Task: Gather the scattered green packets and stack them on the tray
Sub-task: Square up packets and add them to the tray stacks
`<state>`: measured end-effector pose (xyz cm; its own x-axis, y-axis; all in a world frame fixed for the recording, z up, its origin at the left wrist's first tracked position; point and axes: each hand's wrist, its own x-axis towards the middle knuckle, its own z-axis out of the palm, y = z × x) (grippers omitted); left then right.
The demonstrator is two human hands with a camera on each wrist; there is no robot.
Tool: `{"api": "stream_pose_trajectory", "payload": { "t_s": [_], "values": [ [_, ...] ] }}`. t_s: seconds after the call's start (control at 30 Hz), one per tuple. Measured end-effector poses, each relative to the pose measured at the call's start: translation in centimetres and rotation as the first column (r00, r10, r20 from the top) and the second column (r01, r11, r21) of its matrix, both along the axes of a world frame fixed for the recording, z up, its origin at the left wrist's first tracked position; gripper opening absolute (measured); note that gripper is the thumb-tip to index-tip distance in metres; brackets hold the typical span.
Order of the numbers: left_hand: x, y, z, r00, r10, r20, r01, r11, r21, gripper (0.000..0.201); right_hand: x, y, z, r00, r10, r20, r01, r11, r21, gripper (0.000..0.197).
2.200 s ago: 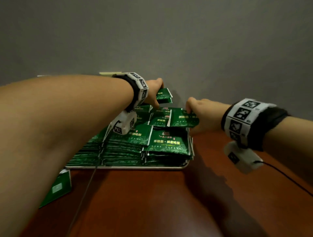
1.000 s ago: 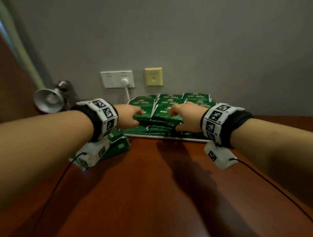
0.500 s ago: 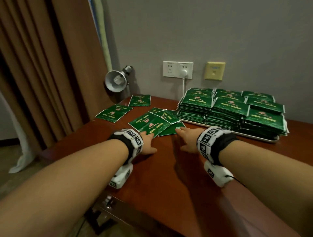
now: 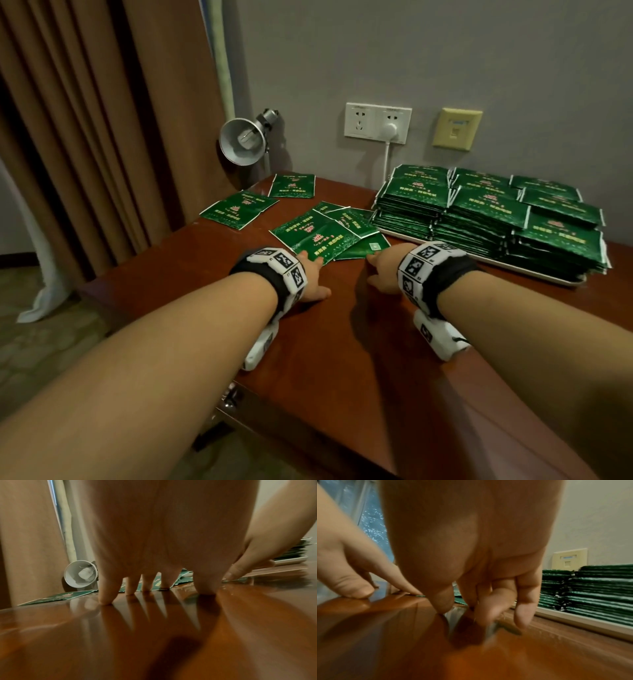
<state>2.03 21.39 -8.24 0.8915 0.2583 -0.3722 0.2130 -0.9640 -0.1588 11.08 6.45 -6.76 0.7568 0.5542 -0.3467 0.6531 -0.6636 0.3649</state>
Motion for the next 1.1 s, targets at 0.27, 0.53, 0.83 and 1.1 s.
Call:
{"api": "stream_pose_trajectory", "payload": {
  "t_s": [0.27, 0.53, 0.83, 1.1],
  "values": [
    [-0.9, -0.4, 0.7, 1.000, -0.020, -0.005, 0.020, 1.000, 0.001, 0.078, -1.8, -0.9, 0.6, 1.000, -0.021, -0.006, 0.022, 0.998, 0.056, 0.040],
    [-2.1, -0.2, 1.4, 0.998, -0.059, 0.019, 0.060, 0.998, -0.028, 0.074, -2.7, -3.8, -0.5, 1.000, 0.008, 0.005, -0.009, 0.998, 0.060, 0.051],
    [-4.6, -1.1, 1.5, 0.989, -0.125, 0.074, 0.128, 0.991, -0.041, 0.072, -5.7, -7.7, -1.4, 0.999, 0.030, 0.017, -0.031, 0.996, 0.084, 0.060],
    [-9.2, -3.1, 0.5, 0.957, -0.265, 0.121, 0.284, 0.939, -0.192, 0.066, -10.9, -12.8, 1.1, 0.999, -0.033, -0.042, 0.030, 0.996, -0.080, 0.043]
  ]
}}
